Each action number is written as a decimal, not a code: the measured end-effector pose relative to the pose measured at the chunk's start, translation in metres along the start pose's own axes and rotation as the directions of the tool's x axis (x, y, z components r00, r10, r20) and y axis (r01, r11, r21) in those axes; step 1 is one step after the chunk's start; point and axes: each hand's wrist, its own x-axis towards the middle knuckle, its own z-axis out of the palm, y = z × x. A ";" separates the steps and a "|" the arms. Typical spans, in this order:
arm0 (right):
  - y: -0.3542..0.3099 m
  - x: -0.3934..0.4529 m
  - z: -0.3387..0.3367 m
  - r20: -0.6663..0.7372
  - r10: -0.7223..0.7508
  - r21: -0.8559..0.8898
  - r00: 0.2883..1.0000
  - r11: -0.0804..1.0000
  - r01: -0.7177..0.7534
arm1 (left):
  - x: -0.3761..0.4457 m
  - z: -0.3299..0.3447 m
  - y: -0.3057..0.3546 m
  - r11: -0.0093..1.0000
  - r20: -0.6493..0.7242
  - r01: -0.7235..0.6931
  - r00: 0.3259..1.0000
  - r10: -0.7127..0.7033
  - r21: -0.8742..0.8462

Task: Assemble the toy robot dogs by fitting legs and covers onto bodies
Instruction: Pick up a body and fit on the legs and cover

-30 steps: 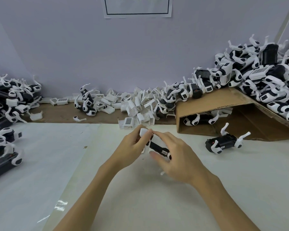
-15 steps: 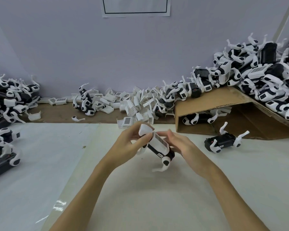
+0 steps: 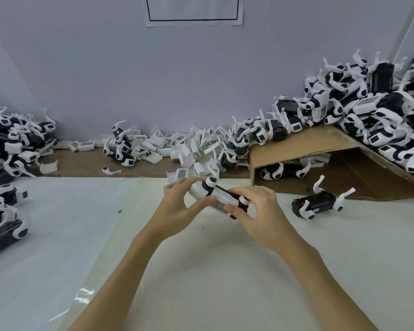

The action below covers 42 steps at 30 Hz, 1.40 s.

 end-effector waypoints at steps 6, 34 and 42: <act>-0.001 0.002 -0.002 0.046 0.051 0.024 0.998 0.998 -0.052 | 0.002 0.005 -0.002 0.998 -0.057 -0.004 0.998 0.000 -0.070; 0.008 -0.001 0.013 0.092 0.131 0.232 0.987 0.961 -0.150 | 0.002 0.006 0.012 0.981 -0.230 -0.065 0.973 0.021 -0.186; 0.003 -0.005 0.024 0.155 0.076 0.155 0.985 0.983 -0.100 | 0.003 -0.001 0.012 0.915 -0.017 0.005 1.000 -0.013 -0.403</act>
